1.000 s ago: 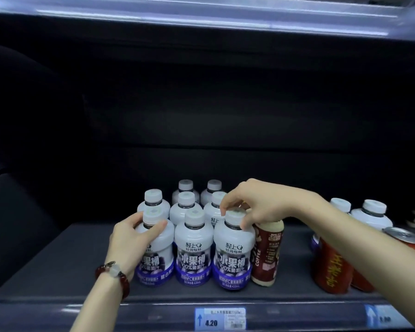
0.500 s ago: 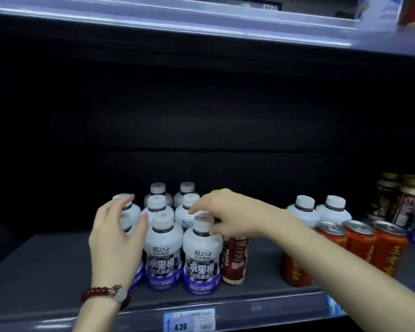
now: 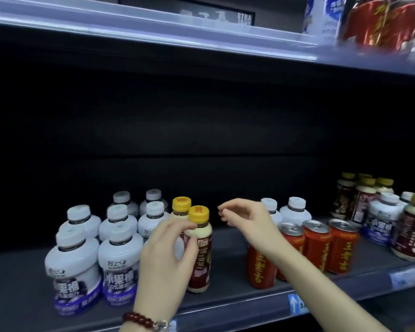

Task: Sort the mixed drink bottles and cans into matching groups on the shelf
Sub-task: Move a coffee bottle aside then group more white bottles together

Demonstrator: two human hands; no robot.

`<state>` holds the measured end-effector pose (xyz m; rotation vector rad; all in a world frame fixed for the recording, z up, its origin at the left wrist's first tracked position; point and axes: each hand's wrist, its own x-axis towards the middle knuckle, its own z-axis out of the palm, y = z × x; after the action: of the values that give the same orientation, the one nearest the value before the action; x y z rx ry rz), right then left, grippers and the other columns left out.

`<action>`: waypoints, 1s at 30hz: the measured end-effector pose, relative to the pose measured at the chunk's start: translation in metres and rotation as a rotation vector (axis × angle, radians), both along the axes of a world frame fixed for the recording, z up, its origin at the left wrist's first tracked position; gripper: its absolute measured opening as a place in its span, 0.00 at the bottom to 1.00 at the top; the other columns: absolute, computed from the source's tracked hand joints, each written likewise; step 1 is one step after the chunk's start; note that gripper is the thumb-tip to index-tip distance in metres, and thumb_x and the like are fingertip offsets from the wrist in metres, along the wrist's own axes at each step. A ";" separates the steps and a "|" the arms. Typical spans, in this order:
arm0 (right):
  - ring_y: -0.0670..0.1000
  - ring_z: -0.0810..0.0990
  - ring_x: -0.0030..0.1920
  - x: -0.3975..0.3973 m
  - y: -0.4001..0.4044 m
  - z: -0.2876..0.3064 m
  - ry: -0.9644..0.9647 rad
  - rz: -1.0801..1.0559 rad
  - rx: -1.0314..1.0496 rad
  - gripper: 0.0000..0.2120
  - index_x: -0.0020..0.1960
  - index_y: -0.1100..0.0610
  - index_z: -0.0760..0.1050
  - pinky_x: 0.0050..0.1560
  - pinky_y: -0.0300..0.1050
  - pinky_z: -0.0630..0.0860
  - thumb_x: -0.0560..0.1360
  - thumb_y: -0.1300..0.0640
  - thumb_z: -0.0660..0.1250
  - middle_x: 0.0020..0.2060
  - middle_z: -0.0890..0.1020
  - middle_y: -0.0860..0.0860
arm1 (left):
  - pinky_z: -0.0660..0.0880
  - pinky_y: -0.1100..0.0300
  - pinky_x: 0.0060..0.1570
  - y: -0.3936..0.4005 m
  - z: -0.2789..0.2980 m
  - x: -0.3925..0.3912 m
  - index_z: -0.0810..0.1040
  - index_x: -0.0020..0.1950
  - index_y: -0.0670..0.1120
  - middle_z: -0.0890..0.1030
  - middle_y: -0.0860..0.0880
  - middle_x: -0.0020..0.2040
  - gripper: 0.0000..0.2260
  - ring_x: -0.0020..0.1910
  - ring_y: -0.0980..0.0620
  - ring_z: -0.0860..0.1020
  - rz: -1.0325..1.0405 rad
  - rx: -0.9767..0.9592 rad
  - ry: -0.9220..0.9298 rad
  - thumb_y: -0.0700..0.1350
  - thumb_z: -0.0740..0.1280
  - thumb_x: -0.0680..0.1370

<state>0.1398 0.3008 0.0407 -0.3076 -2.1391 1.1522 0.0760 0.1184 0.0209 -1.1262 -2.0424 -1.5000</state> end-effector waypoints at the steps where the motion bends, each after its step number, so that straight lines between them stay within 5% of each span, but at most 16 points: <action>1: 0.54 0.85 0.49 0.002 -0.001 -0.005 -0.002 0.005 -0.018 0.07 0.46 0.49 0.83 0.56 0.59 0.78 0.75 0.60 0.68 0.45 0.87 0.53 | 0.63 0.81 0.51 0.005 -0.003 0.003 0.80 0.46 0.55 0.79 0.64 0.48 0.09 0.54 0.69 0.73 -0.019 -0.002 -0.001 0.41 0.71 0.72; 5: 0.49 0.84 0.50 0.018 -0.004 -0.020 -0.029 0.027 -0.046 0.07 0.48 0.48 0.82 0.58 0.54 0.79 0.75 0.58 0.68 0.47 0.86 0.51 | 0.63 0.82 0.51 0.025 -0.008 0.016 0.80 0.45 0.56 0.79 0.63 0.46 0.07 0.53 0.70 0.73 -0.079 0.018 0.012 0.49 0.65 0.70; 11: 0.52 0.85 0.49 0.058 0.014 -0.014 0.034 -0.046 -0.086 0.08 0.48 0.51 0.82 0.58 0.53 0.79 0.76 0.61 0.67 0.47 0.86 0.54 | 0.67 0.79 0.48 0.064 -0.003 0.039 0.78 0.46 0.60 0.79 0.64 0.46 0.10 0.52 0.68 0.75 -0.208 -0.026 -0.043 0.44 0.69 0.72; 17: 0.49 0.85 0.47 0.097 0.072 0.005 0.064 -0.186 -0.081 0.06 0.48 0.53 0.84 0.54 0.51 0.81 0.75 0.58 0.69 0.44 0.87 0.52 | 0.77 0.64 0.51 0.127 0.009 0.047 0.81 0.50 0.52 0.83 0.57 0.46 0.07 0.48 0.61 0.81 -0.286 -0.037 -0.249 0.45 0.69 0.73; 25: 0.48 0.86 0.46 0.118 0.149 0.012 0.038 -0.195 -0.093 0.06 0.47 0.54 0.84 0.55 0.51 0.81 0.74 0.60 0.69 0.42 0.87 0.51 | 0.77 0.58 0.56 0.186 0.021 0.050 0.82 0.50 0.49 0.84 0.54 0.47 0.08 0.50 0.57 0.81 -0.164 -0.032 -0.301 0.44 0.70 0.72; 30: 0.42 0.84 0.45 0.105 0.189 0.018 -0.013 -0.282 0.006 0.07 0.49 0.54 0.84 0.50 0.39 0.79 0.72 0.57 0.72 0.43 0.86 0.47 | 0.70 0.59 0.60 0.214 0.032 0.036 0.76 0.63 0.45 0.80 0.46 0.60 0.22 0.60 0.49 0.76 0.056 -0.247 -0.272 0.49 0.71 0.71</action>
<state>0.2447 0.4902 0.0590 -0.5942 -2.0313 0.9830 0.1118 0.3325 0.0531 -0.9842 -2.4787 -1.4710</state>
